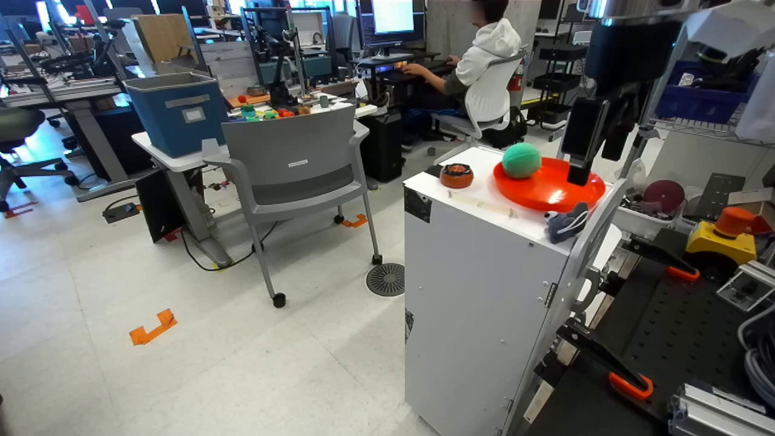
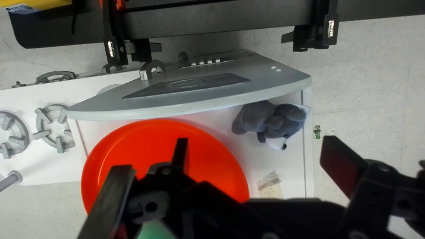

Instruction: Pick up the grey bear and put it on the red plate

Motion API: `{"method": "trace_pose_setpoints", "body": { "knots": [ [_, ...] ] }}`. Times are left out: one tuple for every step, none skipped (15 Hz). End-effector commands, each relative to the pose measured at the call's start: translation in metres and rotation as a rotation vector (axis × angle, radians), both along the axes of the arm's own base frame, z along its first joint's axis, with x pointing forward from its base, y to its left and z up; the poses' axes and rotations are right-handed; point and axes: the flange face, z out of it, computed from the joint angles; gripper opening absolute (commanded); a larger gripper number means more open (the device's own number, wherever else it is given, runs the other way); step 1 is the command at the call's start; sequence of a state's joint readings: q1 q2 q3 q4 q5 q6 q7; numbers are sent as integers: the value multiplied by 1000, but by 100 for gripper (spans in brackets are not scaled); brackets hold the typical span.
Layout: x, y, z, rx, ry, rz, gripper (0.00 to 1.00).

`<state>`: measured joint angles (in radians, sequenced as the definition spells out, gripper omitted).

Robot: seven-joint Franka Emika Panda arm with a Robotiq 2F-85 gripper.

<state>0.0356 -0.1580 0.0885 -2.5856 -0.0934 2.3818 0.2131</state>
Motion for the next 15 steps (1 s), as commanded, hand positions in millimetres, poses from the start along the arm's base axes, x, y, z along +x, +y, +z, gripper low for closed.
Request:
{"method": "trace_pose_setpoints", "body": {
  "knots": [
    [8,2,-6,-2,22,2,100],
    [8,3,-7,9,31,11,100],
    [8,4,-8,27,43,26,100],
    [8,6,-8,42,50,39,100],
    [8,8,-8,59,52,54,100],
    [8,9,-8,73,49,62,100],
    [9,10,-8,80,46,64,100],
    [9,10,-8,85,42,64,100],
    [10,11,-7,88,41,66,100],
    [10,11,-7,91,40,67,100],
    [10,11,-6,91,40,66,100],
    [11,11,-6,89,40,65,100],
    [11,11,-6,88,41,64,100],
    [11,11,-6,86,41,63,100],
    [11,11,-6,85,42,63,100]
  ]
}}
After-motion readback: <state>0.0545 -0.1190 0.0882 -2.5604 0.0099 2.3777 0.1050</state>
